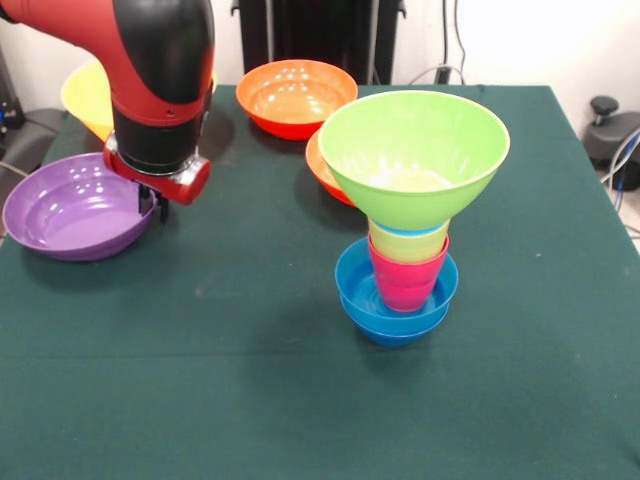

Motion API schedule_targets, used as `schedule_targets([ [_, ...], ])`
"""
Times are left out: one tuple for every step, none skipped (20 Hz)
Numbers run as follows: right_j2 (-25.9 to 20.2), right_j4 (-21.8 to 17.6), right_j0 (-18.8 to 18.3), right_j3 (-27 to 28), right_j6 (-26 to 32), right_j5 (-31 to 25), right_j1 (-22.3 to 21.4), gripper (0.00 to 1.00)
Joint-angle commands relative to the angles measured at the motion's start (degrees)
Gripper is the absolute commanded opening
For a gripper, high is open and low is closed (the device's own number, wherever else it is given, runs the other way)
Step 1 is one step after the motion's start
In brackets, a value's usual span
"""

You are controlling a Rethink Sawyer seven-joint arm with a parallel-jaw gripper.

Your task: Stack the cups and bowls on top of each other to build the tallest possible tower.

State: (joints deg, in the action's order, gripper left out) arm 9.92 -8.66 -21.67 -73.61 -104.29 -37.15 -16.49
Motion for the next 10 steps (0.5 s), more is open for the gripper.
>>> schedule_targets([
  [-5.37, -3.07, 2.31, 2.86, 2.50, -2.18, 0.32, 0.00],
  [-5.36, -2.97, 2.48, 3.14, 2.49, -2.57, 0.19, 0.00],
  [-5.29, -2.76, 2.78, 3.69, 2.48, -3.47, 0.00, 0.00],
  [-5.27, -2.67, 2.94, 4.05, 2.52, -3.97, -0.11, 0.00],
  [-5.23, -2.48, 3.18, 4.69, 2.65, -5.04, -0.30, 0.00],
  [-5.20, -2.36, 3.33, 5.06, 2.73, -5.65, -0.43, 0.00],
  [-5.32, -2.09, 3.52, 5.74, 2.90, -6.75, -0.59, 0.00],
  [-5.36, -1.92, 3.63, 6.08, 2.97, -7.39, -0.71, 0.00],
  [-5.56, -1.60, 3.80, 6.96, 3.14, -8.59, -0.79, 0.00],
  [-5.60, -1.46, 3.93, 7.43, 3.20, -9.27, -0.83, 0.00],
])
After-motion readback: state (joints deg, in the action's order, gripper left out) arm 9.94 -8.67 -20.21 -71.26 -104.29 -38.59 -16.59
